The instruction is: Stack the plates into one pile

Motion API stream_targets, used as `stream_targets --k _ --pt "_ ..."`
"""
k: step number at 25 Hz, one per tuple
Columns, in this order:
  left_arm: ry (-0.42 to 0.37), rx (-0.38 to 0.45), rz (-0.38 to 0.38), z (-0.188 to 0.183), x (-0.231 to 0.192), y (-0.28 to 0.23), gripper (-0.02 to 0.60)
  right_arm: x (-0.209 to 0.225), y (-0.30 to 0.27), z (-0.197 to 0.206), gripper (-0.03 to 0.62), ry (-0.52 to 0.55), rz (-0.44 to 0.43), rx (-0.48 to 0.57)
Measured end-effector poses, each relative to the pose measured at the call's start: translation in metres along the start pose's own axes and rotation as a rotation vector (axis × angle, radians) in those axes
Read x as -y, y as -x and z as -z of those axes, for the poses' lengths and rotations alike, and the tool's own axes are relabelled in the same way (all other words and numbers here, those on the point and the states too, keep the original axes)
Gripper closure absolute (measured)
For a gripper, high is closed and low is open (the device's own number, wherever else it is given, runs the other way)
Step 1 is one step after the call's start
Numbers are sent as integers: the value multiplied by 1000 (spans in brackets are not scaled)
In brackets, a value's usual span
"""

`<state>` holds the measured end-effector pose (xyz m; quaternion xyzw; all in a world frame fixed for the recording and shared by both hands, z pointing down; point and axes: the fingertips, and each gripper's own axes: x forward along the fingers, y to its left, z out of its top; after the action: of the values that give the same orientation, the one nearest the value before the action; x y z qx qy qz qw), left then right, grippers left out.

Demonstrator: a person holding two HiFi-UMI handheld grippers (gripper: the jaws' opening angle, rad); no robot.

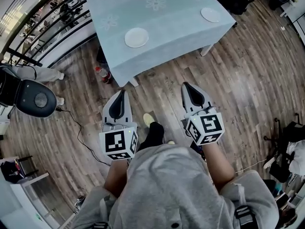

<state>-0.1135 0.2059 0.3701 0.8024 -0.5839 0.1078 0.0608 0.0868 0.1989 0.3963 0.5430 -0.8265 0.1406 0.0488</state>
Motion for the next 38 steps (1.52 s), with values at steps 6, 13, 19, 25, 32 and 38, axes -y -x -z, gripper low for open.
stream_targets --k 6,13,19,25,32,38 --pt "7 0 0 -6 -36 -26 566 -11 -39 -11 568 20 -1 -10" --pt "21 20 2 -12 -70 -47 565 -26 -76 -28 568 65 -1 -11" --pt "10 47 -10 -18 -102 -63 565 -31 -111 -40 568 108 4 -1" --pt "12 52 -9 -19 -126 -76 565 -35 -139 -42 568 115 17 -4" --pt "23 46 -5 -16 -140 -87 565 -41 -158 -44 568 130 12 -10" --pt "11 39 20 -14 -136 -98 565 -34 -161 -43 568 138 26 -8"
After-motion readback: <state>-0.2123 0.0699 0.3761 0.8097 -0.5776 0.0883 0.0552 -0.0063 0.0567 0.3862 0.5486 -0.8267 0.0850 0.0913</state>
